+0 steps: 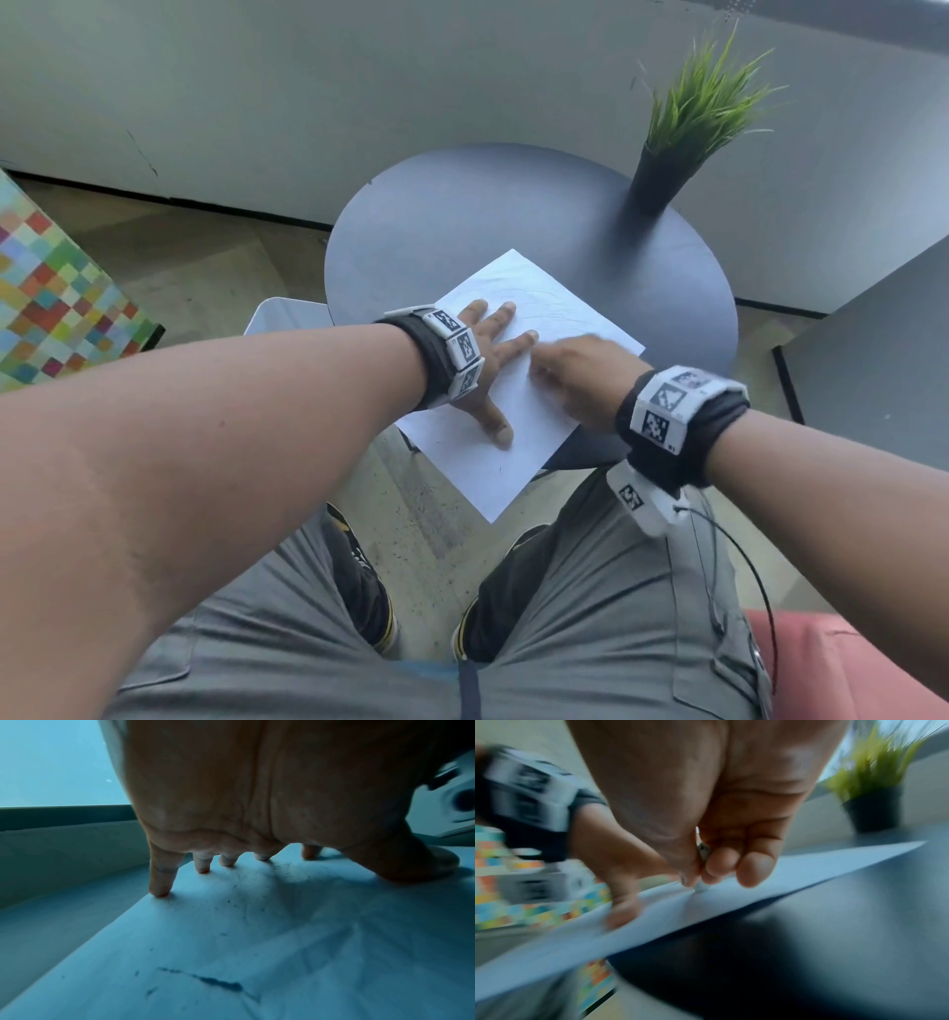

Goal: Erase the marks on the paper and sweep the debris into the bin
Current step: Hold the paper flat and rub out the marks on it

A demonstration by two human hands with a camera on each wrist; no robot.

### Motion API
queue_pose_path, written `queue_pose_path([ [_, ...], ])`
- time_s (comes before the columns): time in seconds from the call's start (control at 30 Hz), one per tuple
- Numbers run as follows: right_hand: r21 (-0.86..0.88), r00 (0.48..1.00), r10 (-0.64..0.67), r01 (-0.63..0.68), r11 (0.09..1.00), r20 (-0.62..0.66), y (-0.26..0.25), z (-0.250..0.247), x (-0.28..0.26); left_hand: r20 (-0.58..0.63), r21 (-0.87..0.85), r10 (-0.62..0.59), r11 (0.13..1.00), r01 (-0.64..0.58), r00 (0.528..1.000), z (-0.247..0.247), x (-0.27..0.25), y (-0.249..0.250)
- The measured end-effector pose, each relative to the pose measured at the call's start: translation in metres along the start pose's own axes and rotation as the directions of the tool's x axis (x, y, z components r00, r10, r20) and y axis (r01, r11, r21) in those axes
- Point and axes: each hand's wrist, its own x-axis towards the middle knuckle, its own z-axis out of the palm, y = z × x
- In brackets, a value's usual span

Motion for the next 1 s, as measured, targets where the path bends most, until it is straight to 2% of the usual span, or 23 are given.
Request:
queue_pose_path([
  [0.07, 0.034, 0.99, -0.131, 0.13, 0.991, 0.058, -0.017, 0.009, -0.012, 0.006, -0.001, 0.004, 1.0, -0.004, 1.0, 0.001, 0.001, -0.001],
  [0.1, 0.051, 0.987, -0.147, 0.144, 0.988, 0.068, -0.014, 0.011, -0.017, 0.01, -0.002, 0.006, 1.0, -0.006, 1.0, 0.001, 0.002, -0.001],
  [0.2, 0.043, 1.0, 0.024, -0.024, 0.999, 0.001, 0.017, 0.002, -0.011, 0.008, -0.009, 0.008, 1.0, -0.008, 1.0, -0.001, 0.002, -0.001],
  [0.27, 0.055, 0.997, 0.065, -0.063, 0.996, -0.033, 0.017, 0.004, -0.009, 0.011, -0.006, 0.005, 1.0, -0.004, 1.0, 0.0, 0.002, -0.001],
  [0.37, 0.106, 0.986, -0.153, 0.145, 0.984, 0.07, -0.018, 0.015, -0.02, 0.011, 0.004, 0.001, 1.0, -0.001, 1.0, 0.002, 0.004, -0.001],
  [0.4, 0.133, 0.98, -0.181, 0.169, 0.977, 0.087, -0.019, 0.015, -0.023, 0.011, 0.006, 0.002, 1.0, -0.002, 1.0, 0.002, 0.004, -0.001],
  [0.43, 0.132, 0.984, -0.158, 0.146, 0.98, 0.082, -0.012, 0.012, -0.023, 0.014, 0.002, 0.004, 1.0, -0.004, 1.0, 0.001, 0.003, -0.001],
  [0.5, 0.082, 1.0, 0.01, -0.012, 0.997, 0.017, 0.016, 0.005, -0.014, 0.012, -0.007, 0.001, 1.0, -0.001, 1.0, -0.001, 0.001, 0.001],
  [0.57, 0.047, 0.991, 0.13, -0.128, 0.991, -0.029, 0.032, 0.003, -0.012, 0.017, -0.003, -0.001, 1.0, 0.001, 1.0, -0.003, -0.001, 0.002],
  [0.6, 0.036, 0.993, 0.113, -0.112, 0.993, -0.042, 0.028, 0.005, -0.013, 0.021, -0.001, 0.0, 1.0, 0.0, 1.0, -0.003, -0.001, 0.001],
  [0.7, 0.072, 0.993, -0.115, 0.113, 0.991, 0.028, -0.003, 0.016, -0.025, 0.04, 0.001, 0.01, 1.0, -0.01, 0.999, -0.004, -0.001, -0.001],
  [0.73, 0.088, 0.991, -0.124, 0.119, 0.989, 0.045, -0.001, 0.014, -0.028, 0.044, 0.004, 0.015, 1.0, -0.016, 0.999, -0.004, -0.001, -0.001],
  [0.8, 0.092, 1.0, 0.015, -0.017, 0.996, 0.02, 0.023, 0.006, -0.024, 0.044, 0.001, 0.023, 1.0, -0.023, 0.999, -0.004, -0.003, -0.001],
  [0.9, 0.16, 0.966, 0.259, -0.252, 0.955, -0.025, 0.062, 0.0, -0.023, 0.051, -0.012, 0.019, 1.0, -0.019, 0.999, -0.006, -0.004, 0.0],
  [1.0, 0.19, 0.96, 0.281, -0.277, 0.942, 0.006, 0.063, 0.004, -0.024, 0.041, -0.047, 0.002, 0.999, 0.0, 0.999, -0.011, -0.005, 0.002],
])
